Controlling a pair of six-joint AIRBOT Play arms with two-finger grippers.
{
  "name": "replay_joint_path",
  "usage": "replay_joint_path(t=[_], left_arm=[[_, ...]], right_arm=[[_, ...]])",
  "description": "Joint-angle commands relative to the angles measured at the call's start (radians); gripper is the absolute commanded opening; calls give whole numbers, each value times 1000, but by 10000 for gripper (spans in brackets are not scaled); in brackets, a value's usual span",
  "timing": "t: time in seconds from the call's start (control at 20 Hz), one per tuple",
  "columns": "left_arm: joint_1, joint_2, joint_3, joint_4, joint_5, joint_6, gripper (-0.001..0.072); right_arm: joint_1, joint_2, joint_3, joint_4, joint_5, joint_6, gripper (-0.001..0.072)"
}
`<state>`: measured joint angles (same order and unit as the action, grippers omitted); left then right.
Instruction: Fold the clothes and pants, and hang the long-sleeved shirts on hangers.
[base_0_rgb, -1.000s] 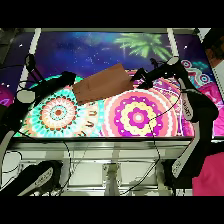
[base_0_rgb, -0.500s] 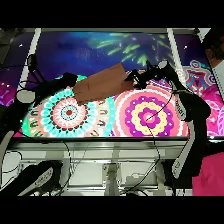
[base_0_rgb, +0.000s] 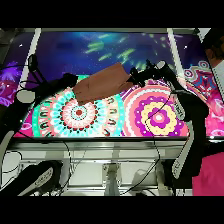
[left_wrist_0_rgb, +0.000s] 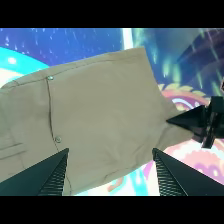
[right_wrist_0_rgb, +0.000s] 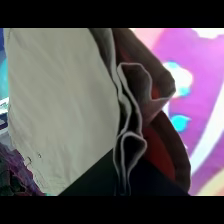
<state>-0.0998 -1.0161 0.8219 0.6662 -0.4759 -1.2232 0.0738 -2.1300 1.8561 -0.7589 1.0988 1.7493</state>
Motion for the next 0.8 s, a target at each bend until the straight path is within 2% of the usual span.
replay_joint_path(t=[0.0,0.15,0.25,0.4,0.75], left_arm=[[2,1,1,0,2,0,602],[19,1,1,0,4,0,602],[39,1,1,0,3,0,601],[52,0,1,0,4,0,601],[50,0,1,-25,0,-1,602]], right_arm=[[-54,15,43,-30,33,4,7],[-204,78,76,-221,150,92,6],[-331,140,76,-359,252,96,6],[-534,237,76,-517,372,40,6],[-948,357,76,-646,505,-101,7]])
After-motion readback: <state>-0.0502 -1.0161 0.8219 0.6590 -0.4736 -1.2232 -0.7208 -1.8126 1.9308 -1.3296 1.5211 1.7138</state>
